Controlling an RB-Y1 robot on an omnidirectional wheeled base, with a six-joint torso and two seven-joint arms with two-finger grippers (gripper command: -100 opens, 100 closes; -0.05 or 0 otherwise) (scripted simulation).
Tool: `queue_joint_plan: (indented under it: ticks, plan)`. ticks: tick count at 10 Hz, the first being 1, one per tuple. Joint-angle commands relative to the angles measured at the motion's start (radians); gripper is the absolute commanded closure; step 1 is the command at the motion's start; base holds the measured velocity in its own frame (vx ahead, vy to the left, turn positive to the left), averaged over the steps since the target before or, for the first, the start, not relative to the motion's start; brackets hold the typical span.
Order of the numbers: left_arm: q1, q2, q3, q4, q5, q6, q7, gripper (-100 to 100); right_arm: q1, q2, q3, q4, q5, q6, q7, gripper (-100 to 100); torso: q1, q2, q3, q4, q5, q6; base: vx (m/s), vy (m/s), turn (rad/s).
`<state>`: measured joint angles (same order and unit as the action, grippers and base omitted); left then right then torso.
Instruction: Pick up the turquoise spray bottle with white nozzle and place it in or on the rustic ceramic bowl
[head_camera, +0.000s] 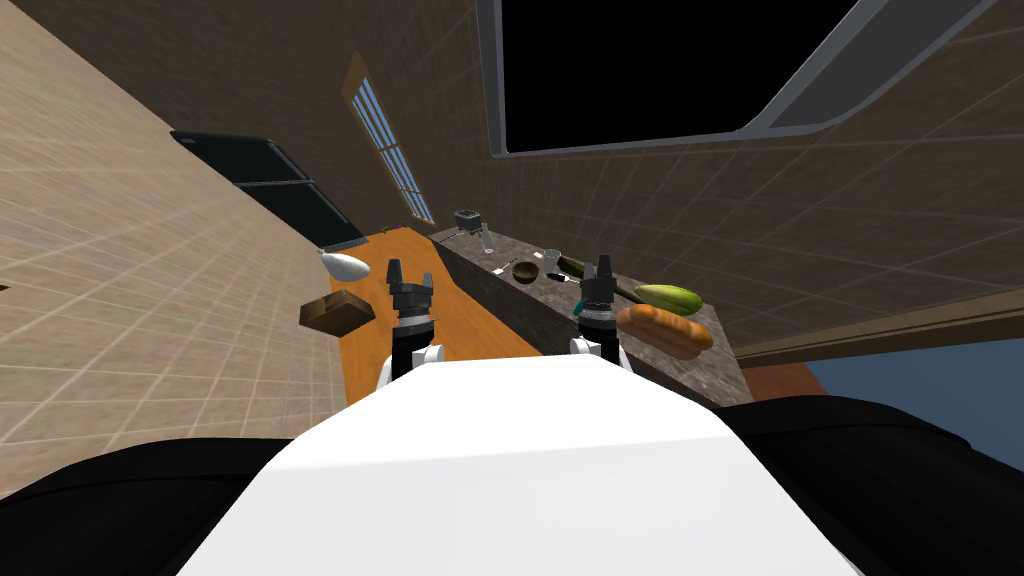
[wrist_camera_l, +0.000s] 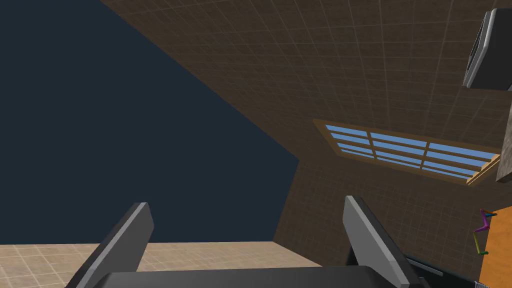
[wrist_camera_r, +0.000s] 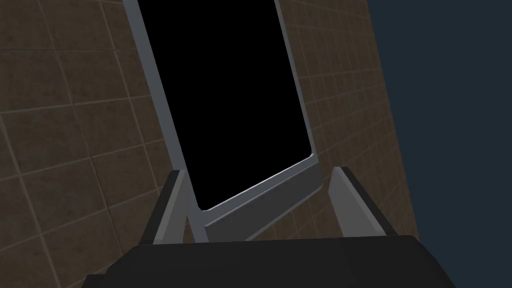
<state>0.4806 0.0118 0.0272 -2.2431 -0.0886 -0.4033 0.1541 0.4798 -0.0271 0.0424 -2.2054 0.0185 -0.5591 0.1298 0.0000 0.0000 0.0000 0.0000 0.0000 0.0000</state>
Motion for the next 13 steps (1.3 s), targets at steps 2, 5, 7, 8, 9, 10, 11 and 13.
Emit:
queue_joint_plan:
  ticks: [2, 5, 7, 8, 9, 10, 11, 13]
  plan:
    - [0.000, 0.000, 0.000, 0.000, 0.000, 0.000, 0.000, 0, 0.005, -0.055, -0.015, 0.019, 0.010, 0.027, 0.013, -100, 0.003, 0.000, 0.000, 0.000, 0.000, 0.000, 0.015, 0.084, -0.081]
    - [0.000, 0.000, 0.000, 0.000, 0.000, 0.000, 0.000, 0, 0.016, -0.110, -0.047, 0.066, 0.031, 0.087, 0.040, -100, 0.012, -0.001, -0.001, 0.000, 0.003, 0.000, 0.023, 0.183, -0.134]
    - [0.000, 0.000, 0.000, 0.000, 0.000, 0.000, 0.000, 0, 0.023, -0.131, -0.067, 0.096, 0.043, 0.124, 0.057, -100, 0.013, -0.001, -0.001, 0.000, 0.003, 0.000, 0.010, 0.190, -0.118]
    - [0.000, 0.000, 0.000, 0.000, 0.000, 0.000, 0.000, 0, 0.027, -0.140, -0.078, 0.112, 0.049, 0.145, 0.066, -100, 0.013, -0.001, -0.001, 0.000, 0.003, 0.000, 0.005, 0.178, -0.115]
    - [0.000, 0.000, 0.000, 0.000, 0.000, 0.000, 0.000, 0, 0.032, -0.148, -0.089, 0.128, 0.055, 0.165, 0.075, -100, 0.012, -0.001, -0.001, 0.000, 0.003, 0.000, -0.013, 0.201, -0.114]
    - [0.000, 0.000, 0.000, 0.000, 0.000, 0.000, 0.000, 0, 0.037, -0.156, -0.101, 0.145, 0.061, 0.187, 0.085, -100, 0.013, 0.000, 0.000, 0.000, 0.003, 0.000, 0.012, 0.227, -0.183]
    - [0.000, 0.000, 0.000, 0.000, 0.000, 0.000, 0.000, 0, 0.042, -0.162, -0.113, 0.161, 0.068, 0.208, 0.096, -100, 0.015, -0.001, -0.001, 0.000, 0.003, 0.000, 0.021, 0.222, -0.189]
    - [0.000, 0.000, 0.000, 0.000, 0.000, 0.000, 0.000, 0, 0.052, -0.175, -0.137, 0.193, 0.083, 0.251, 0.118, -100, 0.014, -0.002, -0.001, 0.000, 0.003, 0.000, -0.002, 0.197, -0.134]
